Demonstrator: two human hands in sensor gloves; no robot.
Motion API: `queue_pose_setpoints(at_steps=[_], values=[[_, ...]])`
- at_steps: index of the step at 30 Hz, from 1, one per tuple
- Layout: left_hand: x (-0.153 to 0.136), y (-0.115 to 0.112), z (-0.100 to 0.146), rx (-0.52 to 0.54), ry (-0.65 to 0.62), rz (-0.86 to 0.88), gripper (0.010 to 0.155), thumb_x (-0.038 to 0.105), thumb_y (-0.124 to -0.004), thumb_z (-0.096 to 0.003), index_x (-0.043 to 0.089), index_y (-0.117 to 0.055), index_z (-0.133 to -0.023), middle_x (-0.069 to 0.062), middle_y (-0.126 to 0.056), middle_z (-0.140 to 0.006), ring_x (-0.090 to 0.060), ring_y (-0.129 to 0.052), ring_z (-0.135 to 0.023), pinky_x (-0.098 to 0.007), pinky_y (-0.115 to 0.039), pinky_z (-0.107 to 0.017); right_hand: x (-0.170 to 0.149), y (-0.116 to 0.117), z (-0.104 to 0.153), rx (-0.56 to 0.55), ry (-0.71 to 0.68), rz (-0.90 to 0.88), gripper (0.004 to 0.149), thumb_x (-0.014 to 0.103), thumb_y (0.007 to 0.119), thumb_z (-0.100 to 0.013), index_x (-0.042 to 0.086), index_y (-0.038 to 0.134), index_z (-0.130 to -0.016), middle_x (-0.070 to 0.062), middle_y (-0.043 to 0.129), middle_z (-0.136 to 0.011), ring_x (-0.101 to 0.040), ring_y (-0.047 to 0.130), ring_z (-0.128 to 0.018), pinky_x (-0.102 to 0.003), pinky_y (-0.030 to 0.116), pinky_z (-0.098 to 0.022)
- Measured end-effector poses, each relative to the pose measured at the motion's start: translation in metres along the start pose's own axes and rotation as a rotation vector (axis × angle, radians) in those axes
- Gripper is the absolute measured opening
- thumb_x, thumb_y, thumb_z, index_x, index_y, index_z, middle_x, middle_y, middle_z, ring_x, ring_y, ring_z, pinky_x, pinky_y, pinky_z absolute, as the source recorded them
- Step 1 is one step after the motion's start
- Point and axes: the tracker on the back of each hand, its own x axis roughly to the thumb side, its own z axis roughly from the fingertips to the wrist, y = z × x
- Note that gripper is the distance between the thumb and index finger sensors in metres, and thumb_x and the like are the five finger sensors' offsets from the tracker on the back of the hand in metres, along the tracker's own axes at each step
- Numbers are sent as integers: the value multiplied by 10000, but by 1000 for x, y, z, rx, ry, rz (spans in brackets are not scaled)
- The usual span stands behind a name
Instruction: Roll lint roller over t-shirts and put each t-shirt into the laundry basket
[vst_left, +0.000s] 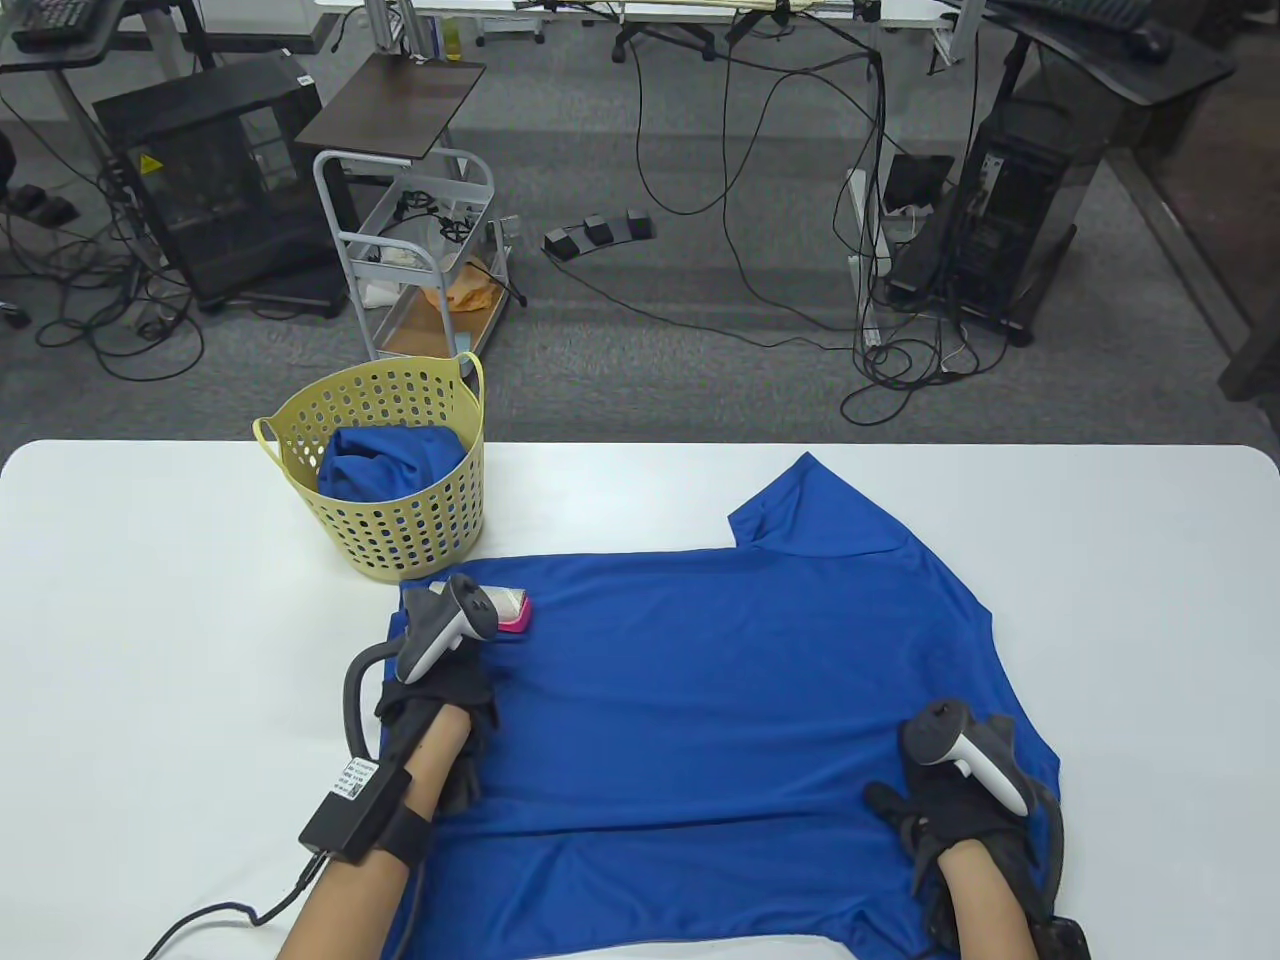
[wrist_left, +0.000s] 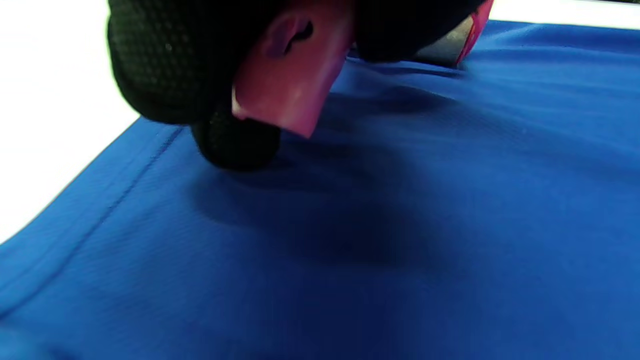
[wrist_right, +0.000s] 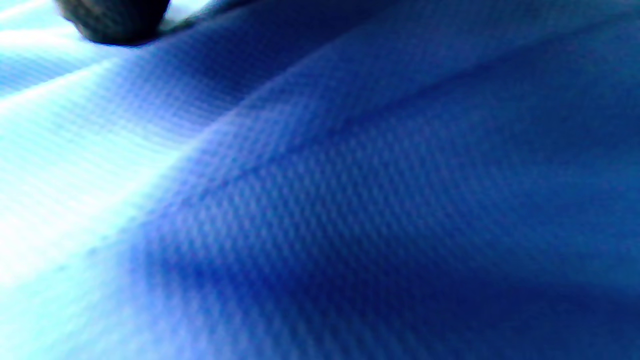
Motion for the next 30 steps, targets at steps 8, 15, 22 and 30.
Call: queue_pose_setpoints(at_steps=[8, 15, 22, 30], values=[[-25, 5, 10, 15, -88, 232, 716, 409, -700, -528, 432, -214, -1054, -63, -751, -965, -229, -1064, -674, -313, -926, -433, 0, 0, 0, 3, 0, 2, 745, 600, 526, -463, 379, 39, -982, -43, -140, -1063, -421, -87, -950, -705, 122, -654], [-88, 1, 38, 102, -54, 247, 708, 399, -694, -531, 457, -221, -1055, -42, -709, -1004, -230, -1024, -733, -331, -907, -463, 0, 0, 0, 5, 0, 6, 747, 600, 524, -463, 376, 36, -981, -46, -141, -1063, -424, -86, -949, -706, 123, -655], [-151, -12, 41, 134, 133, 261, 706, 391, -696, -532, 411, -235, -1066, -64, -704, -1003, -228, -1027, -728, -320, -920, -439, 0, 0, 0, -2, 2, 5, 745, 602, 519, -462, 377, 36, -982, -44, -139, -1064, -421, -86, -951, -705, 121, -655], [-173, -23, 28, 134, 248, 238, 722, 410, -712, -528, 456, -218, -1052, -11, -664, -1043, -244, -950, -775, -317, -859, -482, 1, 1, 1, -22, -6, 9, 743, 602, 520, -461, 375, 48, -987, -50, -125, -1072, -428, -71, -956, -708, 131, -656]])
